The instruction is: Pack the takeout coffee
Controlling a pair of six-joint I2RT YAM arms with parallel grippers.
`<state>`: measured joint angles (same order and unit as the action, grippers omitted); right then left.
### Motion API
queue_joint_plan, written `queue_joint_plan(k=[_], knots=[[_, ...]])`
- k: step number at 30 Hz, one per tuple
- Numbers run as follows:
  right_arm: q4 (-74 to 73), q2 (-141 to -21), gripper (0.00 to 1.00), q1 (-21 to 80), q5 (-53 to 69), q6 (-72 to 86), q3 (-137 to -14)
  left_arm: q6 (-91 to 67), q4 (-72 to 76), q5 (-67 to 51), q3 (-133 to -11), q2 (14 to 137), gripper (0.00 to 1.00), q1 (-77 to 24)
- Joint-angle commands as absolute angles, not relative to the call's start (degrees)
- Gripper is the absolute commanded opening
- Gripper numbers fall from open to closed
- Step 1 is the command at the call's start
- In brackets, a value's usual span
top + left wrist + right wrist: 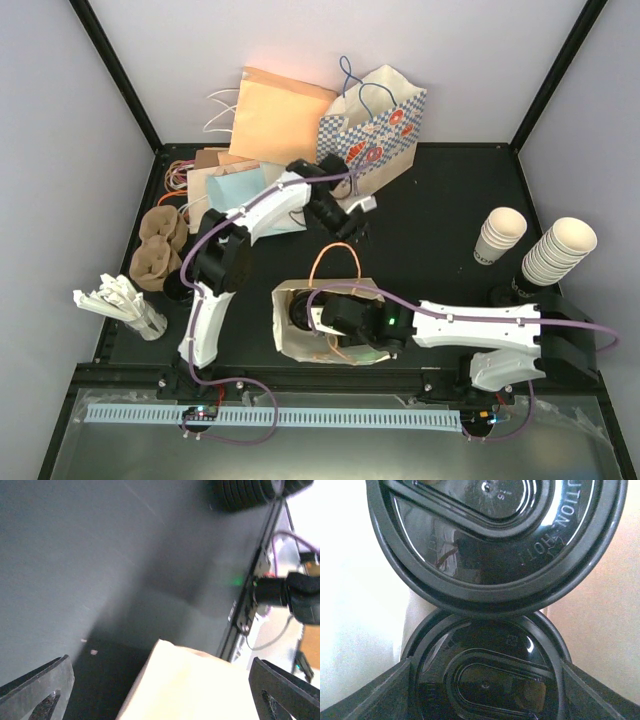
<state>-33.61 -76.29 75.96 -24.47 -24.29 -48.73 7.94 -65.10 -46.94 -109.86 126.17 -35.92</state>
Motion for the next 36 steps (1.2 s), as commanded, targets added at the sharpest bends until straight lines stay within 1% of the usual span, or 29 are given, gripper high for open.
queue_joint_plan(k=[1, 4, 9, 15, 20, 23, 24, 25, 27, 28, 29, 30, 36], knots=[[-37.4, -73.89, 0.59, 75.58, -22.72, -23.29, -50.01, 0.98, -68.18, -40.42, -118.77, 127.04, 0.99, -31.56], [-37.6, -72.71, 0.6, 75.14, -21.96, -23.45, -50.7, -2.8, -66.28, -37.55, -121.58, 124.72, 0.99, -27.93], [-39.96, -72.63, 0.6, 71.57, -18.13, -23.19, -52.86, -7.37, -59.86, -32.92, -118.09, 115.85, 0.99, -23.97], [-44.84, -74.21, 0.6, 66.43, -10.56, -22.1, -58.87, -8.0, -57.53, -31.77, -112.46, 107.92, 0.99, -23.29], [-48.17, -76.81, 0.63, 61.57, -5.19, -21.69, -63.7, -7.53, -58.54, -32.11, -109.88, 105.31, 0.99, -23.2], [-47.27, -77.46, 0.64, 58.95, -3.39, -22.49, -63.79, -7.0, -59.32, -32.14, -109.05, 104.64, 0.99, -23.14], [-47.16, -77.56, 0.66, 58.43, -2.91, -23.15, -63.66, -6.84, -59.61, -32.21, -108.93, 104.45, 0.99, -23.12], [-47.04, -77.67, 0.7, 58.26, -3.01, -23.76, -63.56, -6.7, -59.86, -32.18, -108.82, 104.32, 0.99, -23.07], [-47.17, -77.82, 0.9, 58.19, -3.56, -24.55, -63.75, -6.47, -60.36, -32.36, -108.65, 103.95, 0.99, -23.03], [-47.15, -77.91, 0.97, 58.17, -4.15, -24.37, -63.99, -6.42, -60.58, -32.49, -108.63, 103.77, 0.99, -22.95], [-47.2, -78.06, 0.99, 58.12, -4.77, -24.3, -64.48, -6.34, -60.71, -32.58, -108.52, 103.6, 0.99, -22.94], [-47.62, -78.24, 1.0, 58.1, -4.84, -24.36, -65.1, -6.25, -60.78, -32.6, -108.36, 103.42, 0.99, -22.94], [-52.54, -80.87, 1.0, 58.08, -4.68, -23.73, -71.39, -6.15, -61.32, -32.89, -107.93, 102.54, 0.99, -22.71]])
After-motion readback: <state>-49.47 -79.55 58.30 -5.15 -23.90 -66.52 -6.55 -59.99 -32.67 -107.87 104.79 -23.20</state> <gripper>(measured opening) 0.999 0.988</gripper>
